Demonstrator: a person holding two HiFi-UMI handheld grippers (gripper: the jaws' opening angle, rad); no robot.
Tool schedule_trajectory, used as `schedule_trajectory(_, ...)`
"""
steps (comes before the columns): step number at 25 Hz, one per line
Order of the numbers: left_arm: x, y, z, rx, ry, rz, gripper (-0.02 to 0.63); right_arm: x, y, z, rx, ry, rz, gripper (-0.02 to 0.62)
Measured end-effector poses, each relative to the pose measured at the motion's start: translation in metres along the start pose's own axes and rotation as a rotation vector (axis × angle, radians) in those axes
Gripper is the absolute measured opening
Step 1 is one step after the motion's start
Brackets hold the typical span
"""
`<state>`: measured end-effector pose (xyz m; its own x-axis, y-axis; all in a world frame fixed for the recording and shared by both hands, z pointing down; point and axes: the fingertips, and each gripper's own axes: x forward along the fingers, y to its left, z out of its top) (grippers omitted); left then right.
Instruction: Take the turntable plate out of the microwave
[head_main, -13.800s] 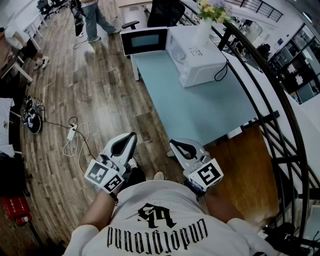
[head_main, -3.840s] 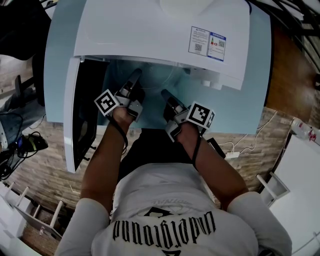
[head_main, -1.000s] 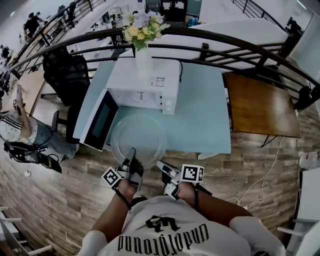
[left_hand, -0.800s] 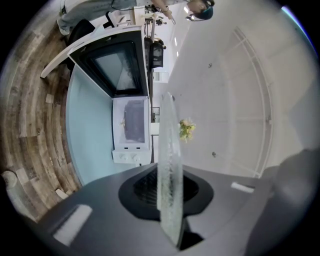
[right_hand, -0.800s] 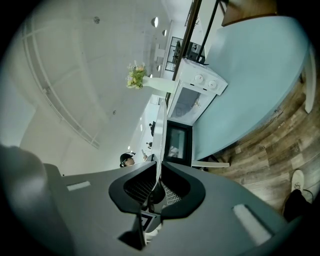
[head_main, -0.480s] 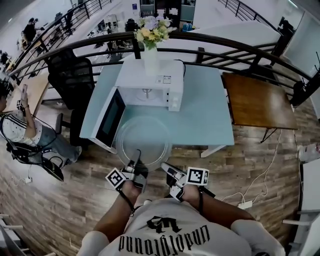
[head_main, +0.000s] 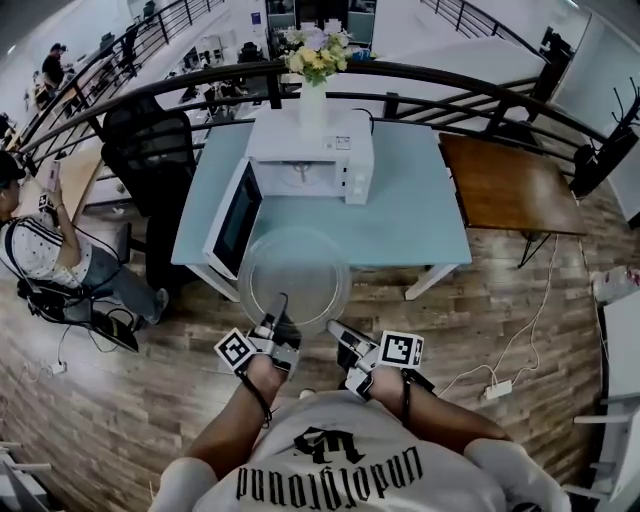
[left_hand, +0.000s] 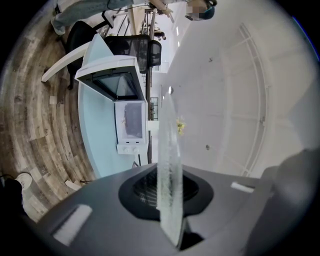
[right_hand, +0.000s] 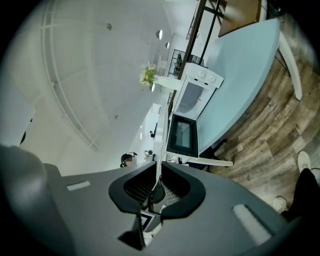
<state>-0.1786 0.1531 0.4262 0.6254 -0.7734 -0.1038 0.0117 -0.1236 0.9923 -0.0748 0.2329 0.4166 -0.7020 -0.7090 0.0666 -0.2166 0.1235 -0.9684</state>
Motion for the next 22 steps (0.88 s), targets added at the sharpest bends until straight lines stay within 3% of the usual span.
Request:
schedule_trajectory(10,-0.048,-0.011,0.005,0.004,0.052,0.01,0.075,-0.002,0.019,-0.052,-0.011,-0.051,0.007,0.032)
schedule_trajectory(13,-0.056,-0.014,0.003,0.002,0.06,0.006,0.075,-0.004,0.026,-0.058,-0.069,-0.058,0.028,0.032)
schedule_trajectory(19,-0.065,-0.016,0.002,-0.001,0.068,0.0,0.075,-0.008,0.026,-0.069,-0.039,-0.075,0.01,0.032)
schedule_trajectory(22,-0.068,-0.019,-0.001,0.0,0.072,-0.002,0.075,-0.012,0.031,-0.07,-0.08,-0.076,0.017,0.032)
